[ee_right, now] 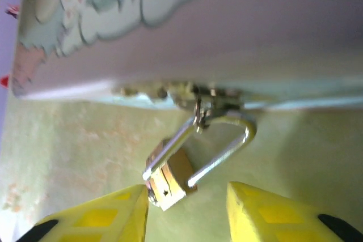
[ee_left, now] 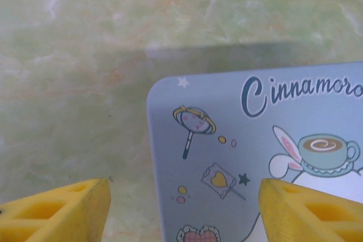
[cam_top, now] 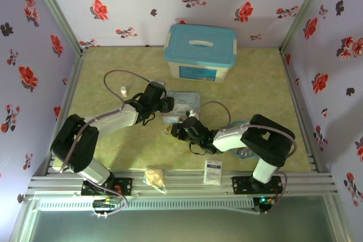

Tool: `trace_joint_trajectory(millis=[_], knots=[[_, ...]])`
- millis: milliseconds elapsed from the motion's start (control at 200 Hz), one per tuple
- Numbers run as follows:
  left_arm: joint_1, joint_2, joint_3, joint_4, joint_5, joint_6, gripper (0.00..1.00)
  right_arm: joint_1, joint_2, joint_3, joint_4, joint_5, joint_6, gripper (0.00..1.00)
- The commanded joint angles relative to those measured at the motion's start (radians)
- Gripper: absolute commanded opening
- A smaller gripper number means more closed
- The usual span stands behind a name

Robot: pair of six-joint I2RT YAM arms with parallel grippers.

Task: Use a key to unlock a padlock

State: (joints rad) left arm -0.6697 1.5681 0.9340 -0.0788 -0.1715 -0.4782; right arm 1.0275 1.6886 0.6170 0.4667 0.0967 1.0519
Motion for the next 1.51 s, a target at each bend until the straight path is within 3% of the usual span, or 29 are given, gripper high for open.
trace_joint_trajectory(millis=[0,470,610,760,1105,1260,1500], knots=[[0.011,-0.004,0.044,0.022,0.006,0.018,0.7,0.037,0.011,0.066,-0.322,0.03,0.031,0.49],[0.019,-0.022,0.017,0.03,0.018,0.027,0.7,0.065,0.205,0.276,-0.425,0.086,-0.015,0.57],[0.03,0.009,0.028,0.032,0.006,0.037,0.7,0.061,0.209,0.254,-0.44,0.099,0.013,0.46],[0.046,0.045,0.023,0.055,0.001,0.02,0.7,0.053,0.161,0.183,-0.418,0.119,0.036,0.27],[0.057,0.102,0.035,0.07,-0.002,0.039,0.7,0.041,0.061,0.071,-0.353,0.109,0.054,0.03],[0.061,0.101,0.042,0.064,-0.006,0.035,0.7,0.008,0.003,-0.047,-0.193,0.08,0.073,0.01],[0.064,0.11,0.033,0.066,-0.014,0.04,0.7,-0.009,-0.11,-0.064,-0.351,0.094,0.046,0.05]])
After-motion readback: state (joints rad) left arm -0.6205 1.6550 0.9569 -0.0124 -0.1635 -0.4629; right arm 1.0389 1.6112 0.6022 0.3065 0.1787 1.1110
